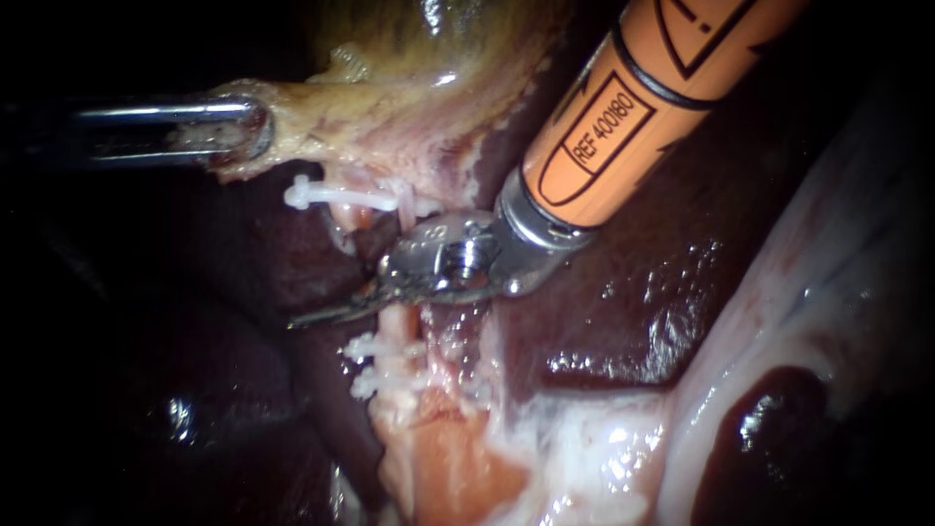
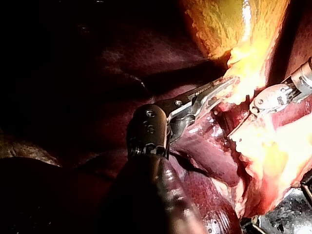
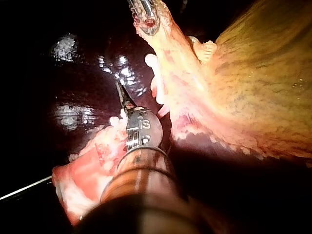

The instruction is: Go back from the cut left tube

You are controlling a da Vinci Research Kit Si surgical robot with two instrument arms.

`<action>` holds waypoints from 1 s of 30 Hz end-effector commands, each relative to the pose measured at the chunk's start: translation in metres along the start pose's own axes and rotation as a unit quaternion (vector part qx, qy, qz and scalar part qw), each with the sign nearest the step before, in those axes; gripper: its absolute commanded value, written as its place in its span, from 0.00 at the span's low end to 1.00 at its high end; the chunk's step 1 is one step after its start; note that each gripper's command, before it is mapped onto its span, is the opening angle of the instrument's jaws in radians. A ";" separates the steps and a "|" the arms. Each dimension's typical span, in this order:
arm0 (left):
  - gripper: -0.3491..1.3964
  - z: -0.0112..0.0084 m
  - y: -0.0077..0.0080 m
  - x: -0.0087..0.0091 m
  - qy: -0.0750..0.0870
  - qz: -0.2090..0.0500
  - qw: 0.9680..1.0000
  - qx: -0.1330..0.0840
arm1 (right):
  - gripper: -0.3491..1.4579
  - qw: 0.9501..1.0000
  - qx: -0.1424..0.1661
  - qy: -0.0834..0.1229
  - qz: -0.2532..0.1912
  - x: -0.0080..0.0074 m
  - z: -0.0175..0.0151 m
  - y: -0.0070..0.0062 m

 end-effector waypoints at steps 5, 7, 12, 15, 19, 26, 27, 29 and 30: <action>0.00 0.0000 0.0000 0.0000 0.000 0.000 1.000 -0.001 | 0.89 0.999 -0.024 0.023 0.022 0.0001 0.0004 0.0001; 0.00 0.0000 0.0000 0.0000 0.000 0.000 1.000 -0.001 | 0.95 0.999 -0.025 0.032 0.026 0.0001 0.0005 0.0002; 0.00 0.0000 0.0000 0.0000 0.000 0.000 1.000 -0.001 | 0.98 0.998 -0.030 0.041 0.026 0.0002 0.0004 0.0000; 0.00 -0.0001 0.0000 0.0000 0.000 0.000 1.000 -0.001 | 0.99 0.998 -0.030 0.041 0.022 -0.0001 -0.0003 -0.0007; 0.00 -0.0001 -0.0002 0.0000 -0.001 0.000 1.000 -0.001 | 0.99 0.997 -0.064 0.049 -0.004 -0.0009 -0.0026 -0.0025; 0.00 -0.0001 -0.0003 0.0000 -0.001 0.000 1.000 -0.002 | 0.99 0.991 -0.117 0.057 -0.031 -0.0027 -0.0094 -0.0059; 0.00 -0.0001 -0.0003 0.0000 -0.001 0.000 1.000 -0.002 | 0.99 0.990 -0.122 0.057 -0.033 -0.0030 -0.0103 -0.0063; 0.00 -0.0002 -0.0003 0.0000 -0.001 0.000 1.000 -0.002 | 0.99 0.989 -0.131 0.058 -0.034 -0.0034 -0.0124 -0.0071; 0.00 -0.0002 -0.0003 0.0000 -0.001 0.000 1.000 -0.002 | 0.99 0.988 -0.136 0.058 -0.036 -0.0036 -0.0133 -0.0074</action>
